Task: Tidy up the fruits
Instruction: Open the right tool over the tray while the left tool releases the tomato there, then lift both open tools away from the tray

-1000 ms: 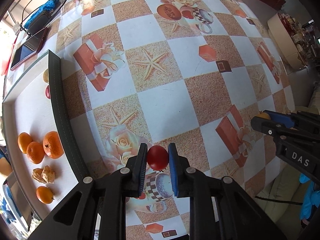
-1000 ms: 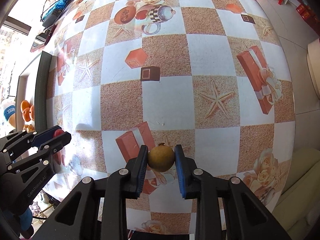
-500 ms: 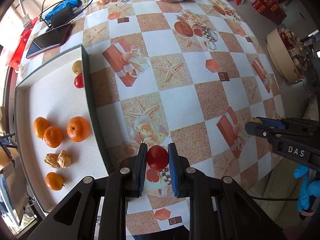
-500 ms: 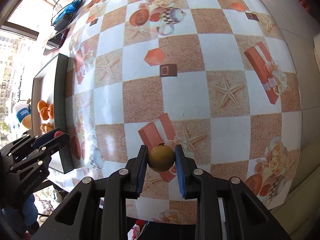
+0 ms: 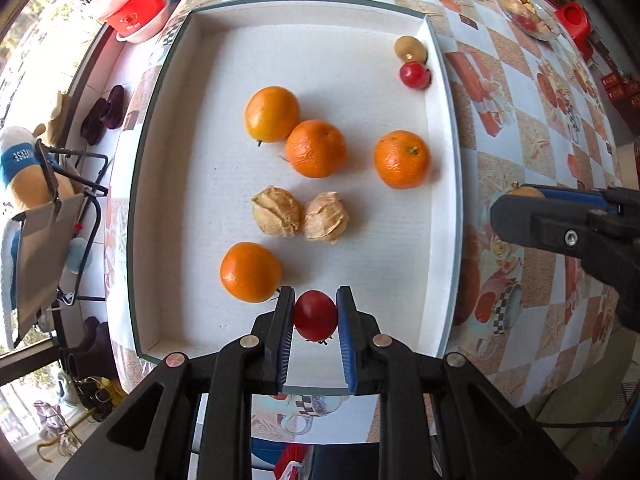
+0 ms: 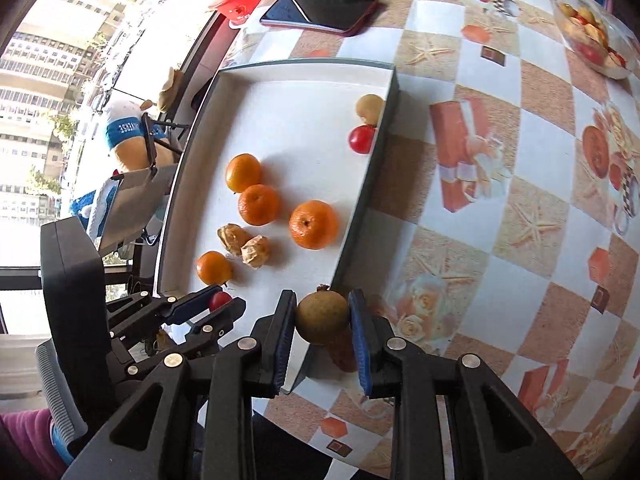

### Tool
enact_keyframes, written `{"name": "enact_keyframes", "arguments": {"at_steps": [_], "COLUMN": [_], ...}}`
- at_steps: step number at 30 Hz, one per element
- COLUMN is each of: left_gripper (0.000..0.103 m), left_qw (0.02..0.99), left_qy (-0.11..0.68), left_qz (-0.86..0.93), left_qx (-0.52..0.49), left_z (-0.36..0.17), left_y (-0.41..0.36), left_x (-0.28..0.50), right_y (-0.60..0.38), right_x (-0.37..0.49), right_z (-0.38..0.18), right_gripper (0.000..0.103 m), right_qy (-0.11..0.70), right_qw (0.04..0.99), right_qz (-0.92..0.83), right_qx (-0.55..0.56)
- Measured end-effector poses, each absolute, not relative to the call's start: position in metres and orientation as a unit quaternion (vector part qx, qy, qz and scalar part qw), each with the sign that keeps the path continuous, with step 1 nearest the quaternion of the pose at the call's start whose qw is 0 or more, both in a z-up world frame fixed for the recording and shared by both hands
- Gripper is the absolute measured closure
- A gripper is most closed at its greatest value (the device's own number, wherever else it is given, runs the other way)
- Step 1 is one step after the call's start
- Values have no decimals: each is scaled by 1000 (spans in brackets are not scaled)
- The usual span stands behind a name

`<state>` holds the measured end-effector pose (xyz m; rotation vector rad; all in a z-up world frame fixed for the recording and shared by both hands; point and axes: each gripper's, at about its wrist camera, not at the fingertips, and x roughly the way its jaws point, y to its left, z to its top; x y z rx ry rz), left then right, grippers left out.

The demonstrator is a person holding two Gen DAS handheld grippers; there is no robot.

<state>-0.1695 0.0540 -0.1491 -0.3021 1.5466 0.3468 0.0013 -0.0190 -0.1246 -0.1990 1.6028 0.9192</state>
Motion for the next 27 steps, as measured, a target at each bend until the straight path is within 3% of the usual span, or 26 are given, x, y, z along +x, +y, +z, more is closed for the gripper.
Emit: {"name": "enact_keyframes", "arguments": {"at_steps": [2, 4, 6, 7, 11, 13, 14, 15, 23, 27], "left_gripper": [79, 69, 26, 20, 19, 11, 5, 0, 0, 0], "left_qw": [690, 691, 695, 698, 701, 697, 694, 691, 705, 699], "left_qy": [691, 688, 682, 677, 672, 678, 682, 684, 669, 676], "left_qz": [156, 155, 172, 180, 180, 186, 189, 190, 185, 189], "left_qx": [-148, -156, -149, -147, -155, -141, -136, -134, -147, -137], "left_z": [-153, -155, -153, -151, -147, -150, -152, -153, -147, -146], "left_y": [61, 66, 68, 70, 76, 76, 76, 76, 86, 85], "left_x": [-176, -181, -184, -187, -191, -189, -188, -188, -187, -186], "right_y": [-2, 12, 23, 26, 35, 38, 38, 37, 36, 32], "right_x": [-8, -14, -18, -19, -23, -23, -24, -24, -23, -23], "right_z": [-131, -140, -148, -150, -153, -152, -151, -147, -131, -126], "right_gripper": [75, 75, 74, 74, 73, 38, 13, 11, 11, 0], "right_qy": [694, 700, 706, 708, 707, 705, 702, 696, 676, 663], "right_qw": [587, 577, 569, 567, 565, 568, 571, 578, 594, 605], "right_qz": [403, 404, 401, 399, 395, 391, 390, 391, 386, 377], "right_qx": [-104, -119, -131, -136, -158, -167, -170, -171, -201, -226]}}
